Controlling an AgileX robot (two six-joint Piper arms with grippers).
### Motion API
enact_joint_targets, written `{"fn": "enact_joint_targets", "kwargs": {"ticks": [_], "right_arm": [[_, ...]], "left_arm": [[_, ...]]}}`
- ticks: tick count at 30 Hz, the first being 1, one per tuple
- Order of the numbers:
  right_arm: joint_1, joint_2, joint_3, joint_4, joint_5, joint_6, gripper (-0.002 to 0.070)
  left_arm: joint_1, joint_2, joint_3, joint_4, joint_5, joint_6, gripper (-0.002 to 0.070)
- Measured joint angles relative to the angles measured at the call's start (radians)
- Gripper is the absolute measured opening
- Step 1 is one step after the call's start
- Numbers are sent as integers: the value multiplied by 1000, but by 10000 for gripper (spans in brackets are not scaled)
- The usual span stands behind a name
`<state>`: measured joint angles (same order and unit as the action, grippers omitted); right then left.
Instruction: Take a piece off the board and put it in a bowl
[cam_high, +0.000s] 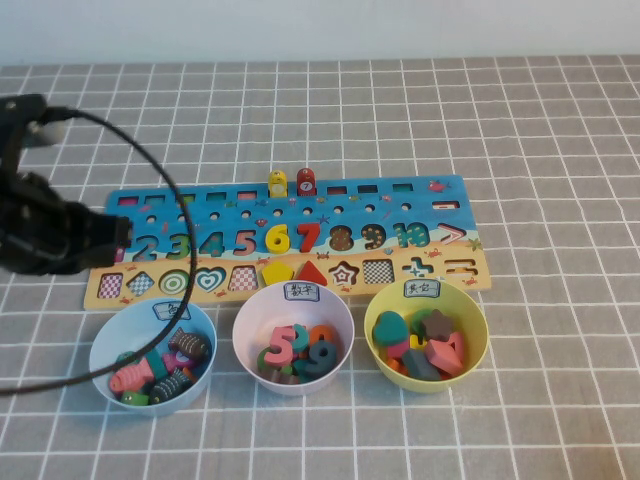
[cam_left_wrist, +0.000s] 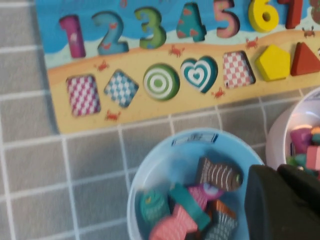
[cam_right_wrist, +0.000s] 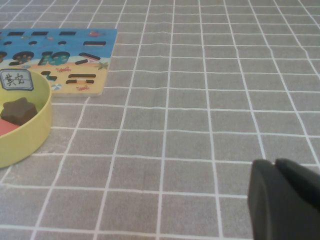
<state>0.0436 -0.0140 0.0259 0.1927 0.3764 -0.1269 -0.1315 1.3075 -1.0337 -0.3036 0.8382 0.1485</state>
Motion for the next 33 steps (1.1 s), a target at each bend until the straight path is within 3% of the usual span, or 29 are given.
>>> {"fn": "enact_joint_targets", "kwargs": {"ticks": [13,33], "right_arm": [[0,0,0,0,0,0,-17],[0,0,0,2,0,0,-17]], "left_arm": [[-193,349,-358,32,55,-13,-1],[-278,811,-1017,127,302,-161,-1]]}}
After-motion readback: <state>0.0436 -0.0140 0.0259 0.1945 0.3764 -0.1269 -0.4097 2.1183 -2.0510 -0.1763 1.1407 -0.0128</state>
